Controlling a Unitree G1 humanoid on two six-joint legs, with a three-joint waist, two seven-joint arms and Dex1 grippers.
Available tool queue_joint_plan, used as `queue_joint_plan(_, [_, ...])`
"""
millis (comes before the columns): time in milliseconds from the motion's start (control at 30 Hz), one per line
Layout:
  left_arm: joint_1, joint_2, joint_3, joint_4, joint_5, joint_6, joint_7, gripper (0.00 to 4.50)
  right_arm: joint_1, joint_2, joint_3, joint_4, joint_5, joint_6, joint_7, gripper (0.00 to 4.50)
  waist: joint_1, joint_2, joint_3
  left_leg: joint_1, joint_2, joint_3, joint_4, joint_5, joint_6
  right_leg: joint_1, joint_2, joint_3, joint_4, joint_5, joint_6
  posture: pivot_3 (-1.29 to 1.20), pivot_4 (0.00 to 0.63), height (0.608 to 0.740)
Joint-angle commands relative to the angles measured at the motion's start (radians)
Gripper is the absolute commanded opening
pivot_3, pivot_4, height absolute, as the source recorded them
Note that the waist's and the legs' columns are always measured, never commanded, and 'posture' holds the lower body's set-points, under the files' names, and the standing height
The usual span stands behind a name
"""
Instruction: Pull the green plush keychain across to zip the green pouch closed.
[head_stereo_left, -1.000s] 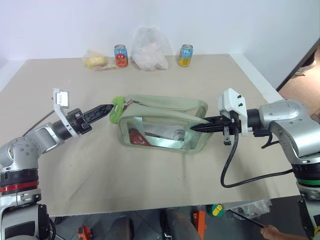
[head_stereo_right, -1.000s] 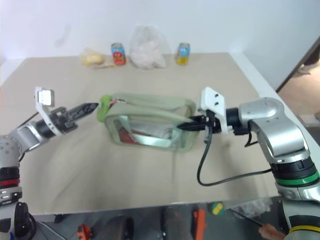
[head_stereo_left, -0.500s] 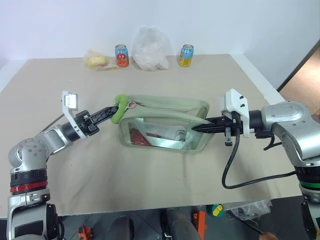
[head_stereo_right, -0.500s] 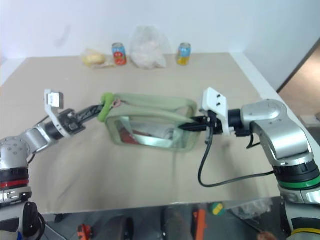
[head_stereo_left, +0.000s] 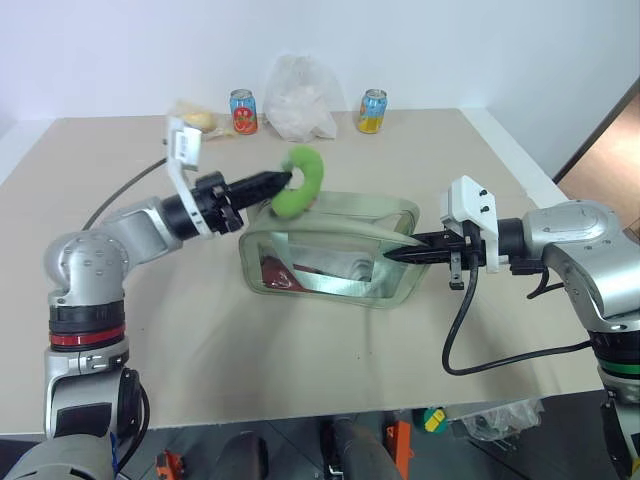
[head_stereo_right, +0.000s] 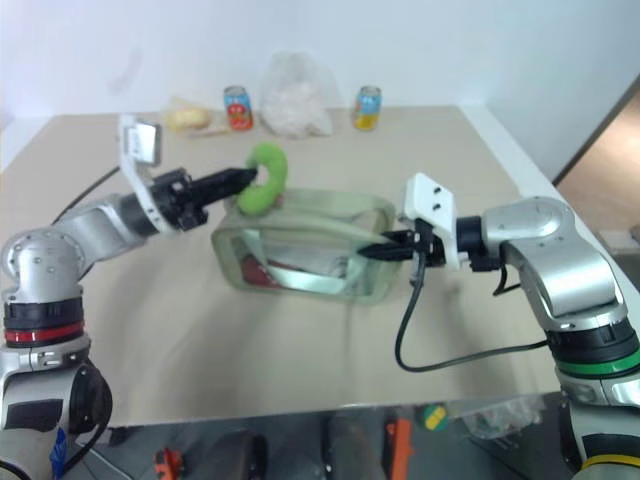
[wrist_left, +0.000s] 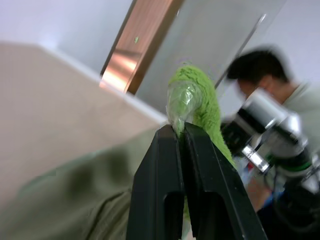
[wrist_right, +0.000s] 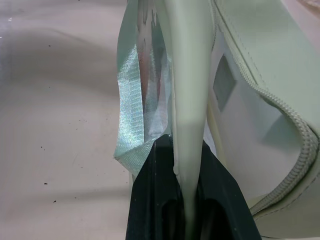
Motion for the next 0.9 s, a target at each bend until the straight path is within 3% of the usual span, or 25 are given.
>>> queue_joint_plan(33, [-0.010, 0.044, -0.017, 0.022, 0.056, -0.028, -0.061, 1.67, -0.004, -0.003, -0.030, -0.034, 0.005, -0.005, -0.018, 0.00, -0.001, 0.000, 0.000, 0.000, 0.000, 0.000, 0.000, 0.000, 0.000, 0.000, 0.000, 0.000, 0.000, 0.000, 0.000, 0.00, 0.150, 0.740])
queue_joint_plan(133, [-0.008, 0.059, -0.008, 0.035, 0.079, -0.040, -0.083, 2.65, 0.007, -0.005, -0.035, -0.044, 0.011, -0.002, -0.025, 0.00, 0.000, 0.000, 0.000, 0.000, 0.000, 0.000, 0.000, 0.000, 0.000, 0.000, 0.000, -0.001, 0.000, 0.000, 0.000, 0.00, 0.150, 0.740])
queue_joint_plan(367, [0.007, 0.104, 0.092, -0.005, 0.022, -0.022, -0.112, 2.65, 0.013, -0.006, -0.036, -0.051, 0.018, 0.004, -0.030, 0.00, -0.001, 0.000, 0.000, 0.000, 0.000, 0.000, 0.000, 0.000, 0.000, 0.000, 0.000, 0.000, 0.000, 0.000, 0.000, 0.00, 0.150, 0.740])
queue_joint_plan(567, [0.158, 0.247, 0.196, -0.105, 0.002, -0.059, -0.227, 2.65, 0.014, -0.006, -0.034, -0.052, 0.024, 0.004, -0.030, 0.00, -0.006, 0.000, 0.000, 0.000, 0.002, 0.000, -0.001, 0.000, 0.000, -0.001, 0.001, 0.000, 0.000, 0.000, 0.000, 0.00, 0.150, 0.740])
queue_joint_plan(700, [0.332, 0.363, 0.071, -0.112, 0.242, -0.248, -0.330, 2.65, 0.009, -0.004, -0.027, -0.044, 0.025, 0.000, -0.027, 0.00, -0.003, 0.000, 0.000, 0.001, 0.001, 0.001, -0.001, 0.000, 0.000, -0.001, 0.000, -0.001, 0.000, -0.001, 0.000, 0.00, 0.150, 0.740])
queue_joint_plan(900, [0.323, 0.283, -0.029, -0.080, 0.338, -0.352, -0.324, 2.65, -0.002, 0.000, -0.020, -0.040, 0.028, 0.003, -0.021, 0.00, 0.002, -0.001, 0.000, 0.001, 0.000, 0.002, 0.000, 0.001, 0.000, 0.000, 0.000, -0.001, 0.000, 0.000, -0.001, 0.00, 0.150, 0.740])
